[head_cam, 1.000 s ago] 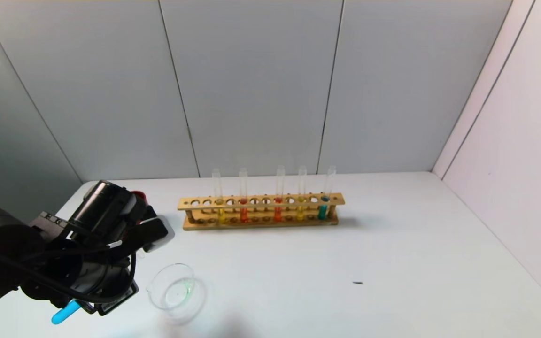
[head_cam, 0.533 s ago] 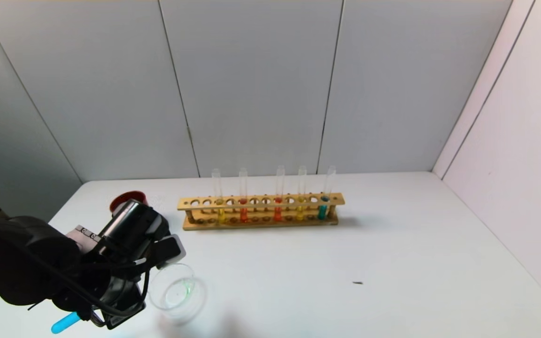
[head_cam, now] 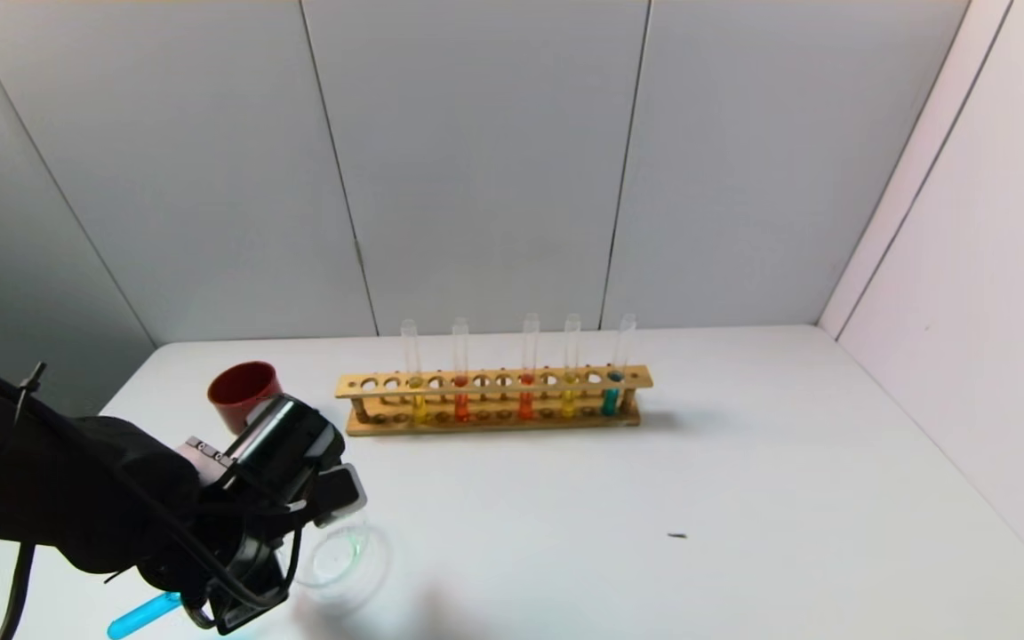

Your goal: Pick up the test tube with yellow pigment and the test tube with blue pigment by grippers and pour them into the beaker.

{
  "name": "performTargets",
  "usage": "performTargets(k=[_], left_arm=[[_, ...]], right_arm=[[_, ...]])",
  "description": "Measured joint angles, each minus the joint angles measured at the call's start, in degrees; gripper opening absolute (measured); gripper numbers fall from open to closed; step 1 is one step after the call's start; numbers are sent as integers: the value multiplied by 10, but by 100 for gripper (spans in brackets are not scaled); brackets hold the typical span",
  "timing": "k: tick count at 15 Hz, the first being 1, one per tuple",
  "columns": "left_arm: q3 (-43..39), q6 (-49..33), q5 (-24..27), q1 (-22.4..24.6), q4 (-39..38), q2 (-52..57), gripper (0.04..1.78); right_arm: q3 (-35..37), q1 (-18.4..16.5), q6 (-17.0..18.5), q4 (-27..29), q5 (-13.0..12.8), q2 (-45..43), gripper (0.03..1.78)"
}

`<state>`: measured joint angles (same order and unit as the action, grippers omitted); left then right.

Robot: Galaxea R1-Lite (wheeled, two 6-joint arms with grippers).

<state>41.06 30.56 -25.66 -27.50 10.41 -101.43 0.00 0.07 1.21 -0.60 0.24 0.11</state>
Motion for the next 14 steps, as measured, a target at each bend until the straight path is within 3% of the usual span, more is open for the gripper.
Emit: performTargets(k=[9, 14], left_arm=[[16, 12, -37, -12, 11, -54, 32], [70, 13, -43, -17, 104, -42, 32]], right_arm=[[0, 0, 0, 0, 0, 0, 174], [0, 0, 0, 0, 0, 0, 174]])
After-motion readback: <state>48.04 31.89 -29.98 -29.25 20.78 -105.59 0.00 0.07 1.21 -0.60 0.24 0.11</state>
